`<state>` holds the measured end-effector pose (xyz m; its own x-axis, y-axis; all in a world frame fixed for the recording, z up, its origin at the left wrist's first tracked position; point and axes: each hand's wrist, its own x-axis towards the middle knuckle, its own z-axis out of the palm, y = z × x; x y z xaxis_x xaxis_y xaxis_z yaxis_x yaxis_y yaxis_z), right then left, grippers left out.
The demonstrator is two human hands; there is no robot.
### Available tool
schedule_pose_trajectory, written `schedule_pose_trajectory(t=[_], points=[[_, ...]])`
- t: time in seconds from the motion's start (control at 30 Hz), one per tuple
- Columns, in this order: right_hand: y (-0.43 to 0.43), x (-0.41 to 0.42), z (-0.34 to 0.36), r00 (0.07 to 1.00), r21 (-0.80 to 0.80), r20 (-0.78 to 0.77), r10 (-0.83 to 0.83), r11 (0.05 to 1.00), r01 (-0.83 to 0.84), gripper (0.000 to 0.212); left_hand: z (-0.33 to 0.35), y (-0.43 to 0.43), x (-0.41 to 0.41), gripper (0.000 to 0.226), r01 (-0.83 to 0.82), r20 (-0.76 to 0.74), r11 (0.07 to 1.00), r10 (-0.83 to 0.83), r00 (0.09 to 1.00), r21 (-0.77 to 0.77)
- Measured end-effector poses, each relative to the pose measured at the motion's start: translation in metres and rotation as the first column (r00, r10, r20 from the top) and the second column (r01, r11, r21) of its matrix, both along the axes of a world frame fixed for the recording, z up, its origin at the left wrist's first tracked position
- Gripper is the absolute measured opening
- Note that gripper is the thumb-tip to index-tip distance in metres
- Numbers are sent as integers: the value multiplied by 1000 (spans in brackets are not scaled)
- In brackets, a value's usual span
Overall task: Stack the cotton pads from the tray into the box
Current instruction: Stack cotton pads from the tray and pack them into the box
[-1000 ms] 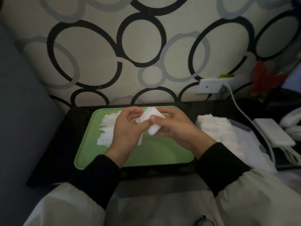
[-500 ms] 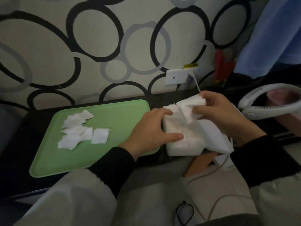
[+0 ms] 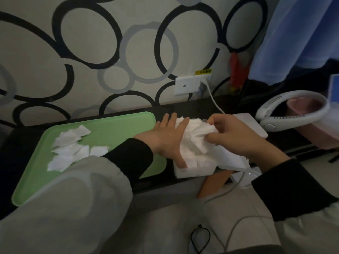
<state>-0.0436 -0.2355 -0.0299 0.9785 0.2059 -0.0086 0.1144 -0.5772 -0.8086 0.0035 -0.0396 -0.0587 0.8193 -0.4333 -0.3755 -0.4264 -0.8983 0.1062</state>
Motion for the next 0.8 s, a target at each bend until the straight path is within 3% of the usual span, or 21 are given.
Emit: schedule_pose_trajectory(t=[0.17, 0.3, 0.4, 0.53, 0.67, 0.73, 0.8], points=[[1, -5, 2, 999, 59, -1, 41, 997, -41, 23, -5, -10, 2, 144, 14, -26, 997, -12, 1000, 71], [4, -10, -6, 995, 132, -40, 96, 987, -90, 21, -13, -7, 3, 130, 69, 122, 997, -65, 990, -21], [11, -11, -16, 987, 85, -83, 137, 988, -130, 18, -13, -5, 4, 119, 121, 229, 991, -107, 968, -50], [23, -16, -27, 987, -70, -22, 161, 984, -162, 20, -16, 1, 8, 106, 136, 251, 988, -113, 961, -77], [35, -22, -28, 969, -390, 59, 240, 899, -199, 27, -17, 5, 11, 105, 85, 200, 982, -50, 978, -168], [39, -22, -27, 963, -493, 26, 266, 842, -219, 25, -16, 5, 11, 111, 70, 180, 982, -37, 983, -177], [44, -19, -29, 961, -594, -75, 267, 762, -258, 38, -14, 5, 10, 117, 54, 161, 981, -24, 987, -188]])
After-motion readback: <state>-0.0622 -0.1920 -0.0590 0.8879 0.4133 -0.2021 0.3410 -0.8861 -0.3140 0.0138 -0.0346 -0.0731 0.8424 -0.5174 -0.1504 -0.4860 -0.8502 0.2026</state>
